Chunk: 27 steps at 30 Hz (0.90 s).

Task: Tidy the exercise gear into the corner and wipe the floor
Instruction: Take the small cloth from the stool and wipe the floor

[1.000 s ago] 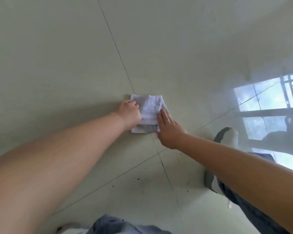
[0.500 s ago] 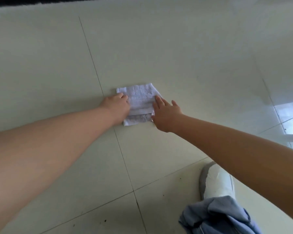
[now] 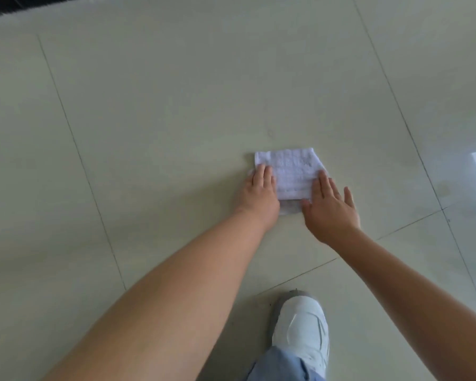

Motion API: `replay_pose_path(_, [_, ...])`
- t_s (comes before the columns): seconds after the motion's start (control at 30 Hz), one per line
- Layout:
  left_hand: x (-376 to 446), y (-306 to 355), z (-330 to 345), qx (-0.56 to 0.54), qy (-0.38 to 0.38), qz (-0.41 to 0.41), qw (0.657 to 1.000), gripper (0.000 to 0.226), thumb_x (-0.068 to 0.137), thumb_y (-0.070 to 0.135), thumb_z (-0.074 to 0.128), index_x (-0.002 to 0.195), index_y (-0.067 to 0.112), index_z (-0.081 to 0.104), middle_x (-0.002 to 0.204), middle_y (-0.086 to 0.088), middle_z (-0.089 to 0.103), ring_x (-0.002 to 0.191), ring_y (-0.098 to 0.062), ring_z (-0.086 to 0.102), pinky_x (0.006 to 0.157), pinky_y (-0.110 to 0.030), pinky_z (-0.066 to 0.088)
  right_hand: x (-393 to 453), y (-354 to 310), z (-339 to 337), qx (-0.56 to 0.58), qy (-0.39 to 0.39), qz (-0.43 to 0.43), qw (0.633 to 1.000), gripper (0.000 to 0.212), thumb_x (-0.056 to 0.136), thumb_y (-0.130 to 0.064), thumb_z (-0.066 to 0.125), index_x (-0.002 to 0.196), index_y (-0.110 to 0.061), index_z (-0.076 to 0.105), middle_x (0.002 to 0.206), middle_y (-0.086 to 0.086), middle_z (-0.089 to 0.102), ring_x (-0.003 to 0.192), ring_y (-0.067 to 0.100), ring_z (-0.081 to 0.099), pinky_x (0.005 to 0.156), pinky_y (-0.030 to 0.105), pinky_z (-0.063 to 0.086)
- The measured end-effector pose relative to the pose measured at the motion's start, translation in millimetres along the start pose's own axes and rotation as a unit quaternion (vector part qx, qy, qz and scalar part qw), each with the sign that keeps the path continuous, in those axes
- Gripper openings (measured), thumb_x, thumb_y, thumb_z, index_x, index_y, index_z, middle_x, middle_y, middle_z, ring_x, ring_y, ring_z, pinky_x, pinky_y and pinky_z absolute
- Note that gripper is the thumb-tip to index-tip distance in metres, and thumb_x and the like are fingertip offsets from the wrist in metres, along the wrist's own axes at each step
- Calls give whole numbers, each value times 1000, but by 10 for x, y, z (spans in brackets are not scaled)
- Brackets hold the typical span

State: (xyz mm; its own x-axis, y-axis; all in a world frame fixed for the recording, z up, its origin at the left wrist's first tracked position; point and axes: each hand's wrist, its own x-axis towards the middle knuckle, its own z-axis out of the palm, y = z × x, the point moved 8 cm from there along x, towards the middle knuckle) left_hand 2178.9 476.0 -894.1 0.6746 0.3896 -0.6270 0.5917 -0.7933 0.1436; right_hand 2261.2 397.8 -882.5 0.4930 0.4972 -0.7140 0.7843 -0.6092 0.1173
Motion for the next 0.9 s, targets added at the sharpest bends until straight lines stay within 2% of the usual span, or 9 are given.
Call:
replay_pose_path(0.23, [535, -497, -596, -14, 45, -79, 996, 54, 101, 12, 22, 150, -1, 3, 160, -11, -3, 149, -25, -4, 118, -31, 12, 824, -400, -731, 137, 115, -53, 982, 57, 102, -22, 25, 148, 2, 0, 158, 13, -7, 148, 26, -4, 119, 35, -2])
replay_pose_path(0.43, [266, -1484, -603, -13, 42, -128, 991, 57, 99, 14, 33, 150, 0, 11, 159, -13, 7, 148, -26, 7, 119, -33, 13, 998, -1394, -1038, 116, 146, -186, 965, 52, 101, -23, 27, 150, -23, 10, 159, 11, -6, 148, 25, -6, 119, 35, -4])
replay_pose_path(0.5, [35, -1593, -446, -29, 74, -129, 989, 54, 96, 12, 37, 145, -7, 24, 154, -22, 22, 145, -33, 22, 118, -35, 21, 870, -1580, -918, 114, 143, -202, 962, 50, 101, -23, 25, 150, -24, 12, 159, 11, -6, 148, 25, -6, 119, 35, -5])
replay_pose_path(0.6, [-235, -1491, -110, 30, 104, -89, 990, 50, 75, 11, 36, 106, -16, 65, 111, -33, 65, 102, -47, 65, 81, -49, 54, 602, -1570, -555, 140, 120, -209, 960, 50, 101, -22, 27, 150, -21, 16, 159, 12, -2, 148, 27, -2, 119, 35, -4])
replay_pose_path(0.7, [-375, -1155, 85, 38, 68, -24, 997, 55, 68, 13, 31, 95, -6, 74, 101, -23, 73, 93, -38, 71, 67, -43, 58, 282, -1202, -246, 140, 163, -156, 964, 51, 92, -29, 30, 139, -14, 44, 150, 19, 33, 139, 34, 34, 114, 42, 19])
replay_pose_path(0.77, [-340, -788, -46, 14, 44, 21, 999, 74, 71, 17, 11, 121, -5, 62, 130, -22, 58, 121, -33, 58, 94, -33, 51, 194, -866, -140, 137, 139, -108, 975, 69, 84, -42, 11, 143, -16, 37, 153, 15, 27, 142, 30, 28, 115, 39, 16])
replay_pose_path(0.8, [-250, -664, -76, 7, 43, 30, 999, 82, 73, 18, -2, 139, -3, 42, 149, -20, 36, 140, -30, 36, 111, -31, 35, 214, -705, -92, 132, 113, -96, 980, 75, 82, -47, 1, 148, -19, 25, 157, 12, 14, 147, 28, 15, 118, 37, 7])
replay_pose_path(0.83, [-147, -557, -146, 2, 46, 33, 998, 76, 81, 19, -8, 149, 2, 22, 158, -14, 14, 148, -26, 15, 119, -30, 18, 273, -545, -99, 129, 97, -83, 983, 71, 86, -49, -1, 149, -21, 16, 159, 10, 4, 148, 26, 5, 119, 35, 1])
replay_pose_path(0.9, [189, -400, -349, -23, 39, 14, 999, 53, 99, 16, 9, 151, 5, 8, 161, -9, 0, 149, -23, -1, 120, -32, 5, 477, -257, -327, 122, 127, -54, 983, 55, 99, -40, 16, 150, -19, 11, 159, 11, -2, 148, 26, -1, 119, 36, -1])
